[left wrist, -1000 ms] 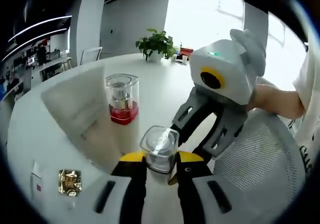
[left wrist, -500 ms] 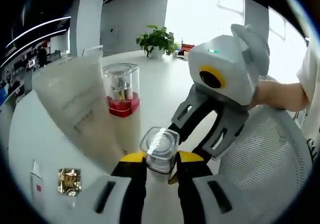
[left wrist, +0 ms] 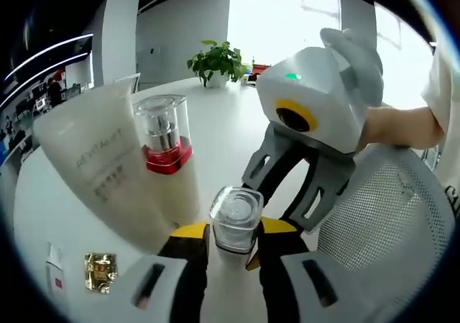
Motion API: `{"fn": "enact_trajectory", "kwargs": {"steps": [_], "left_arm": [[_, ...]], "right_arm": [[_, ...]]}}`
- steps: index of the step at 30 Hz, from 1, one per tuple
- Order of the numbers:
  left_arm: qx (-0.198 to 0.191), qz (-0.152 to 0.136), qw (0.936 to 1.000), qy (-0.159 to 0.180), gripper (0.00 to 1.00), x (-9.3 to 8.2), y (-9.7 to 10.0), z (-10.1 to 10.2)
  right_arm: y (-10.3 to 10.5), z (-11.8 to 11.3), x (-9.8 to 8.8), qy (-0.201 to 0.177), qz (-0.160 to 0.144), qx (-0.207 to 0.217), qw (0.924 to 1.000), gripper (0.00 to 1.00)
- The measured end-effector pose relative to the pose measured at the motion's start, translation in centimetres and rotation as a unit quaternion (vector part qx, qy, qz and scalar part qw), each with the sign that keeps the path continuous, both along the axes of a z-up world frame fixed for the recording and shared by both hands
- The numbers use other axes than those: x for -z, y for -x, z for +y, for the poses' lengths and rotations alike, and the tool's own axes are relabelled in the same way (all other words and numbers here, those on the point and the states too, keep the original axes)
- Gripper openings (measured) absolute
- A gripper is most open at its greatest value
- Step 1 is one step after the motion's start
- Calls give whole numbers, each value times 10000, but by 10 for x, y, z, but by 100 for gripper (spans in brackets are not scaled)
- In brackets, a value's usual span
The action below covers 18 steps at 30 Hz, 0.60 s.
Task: Arrange the skincare products in the storage area until every visible bottle or jar stands upright without overlapping.
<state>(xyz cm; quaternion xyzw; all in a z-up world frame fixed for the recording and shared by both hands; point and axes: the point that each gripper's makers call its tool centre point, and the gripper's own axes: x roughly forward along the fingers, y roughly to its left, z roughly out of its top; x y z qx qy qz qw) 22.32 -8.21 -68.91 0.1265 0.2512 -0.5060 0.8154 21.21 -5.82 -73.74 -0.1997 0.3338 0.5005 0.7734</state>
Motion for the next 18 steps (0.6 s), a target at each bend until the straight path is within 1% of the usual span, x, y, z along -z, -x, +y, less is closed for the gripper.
{"fn": "enact_trajectory", "kwargs": {"steps": [4, 7, 13, 14, 17, 18], "left_arm": [[48, 7, 10000, -4, 25, 0, 1, -1], [87, 8, 10000, -36, 26, 0, 3, -1], [141, -4, 9998, -101, 28, 1, 6, 3], [152, -2, 9998, -129, 28, 2, 7, 5], [178, 22, 9992, -368, 28, 8, 10, 13], [173, 34, 9991, -381, 28, 9, 10, 13]], "right_arm": [[1, -1, 0, -2, 25, -10, 10000, 25], [1, -3, 1, 64, 7, -14, 10000, 27], [3, -8, -1, 121, 4, 41, 9999, 29], [3, -9, -2, 133, -9, 52, 9999, 29], [5, -14, -5, 152, 4, 98, 9998, 29], [5, -15, -6, 150, 4, 115, 9998, 29]]}}
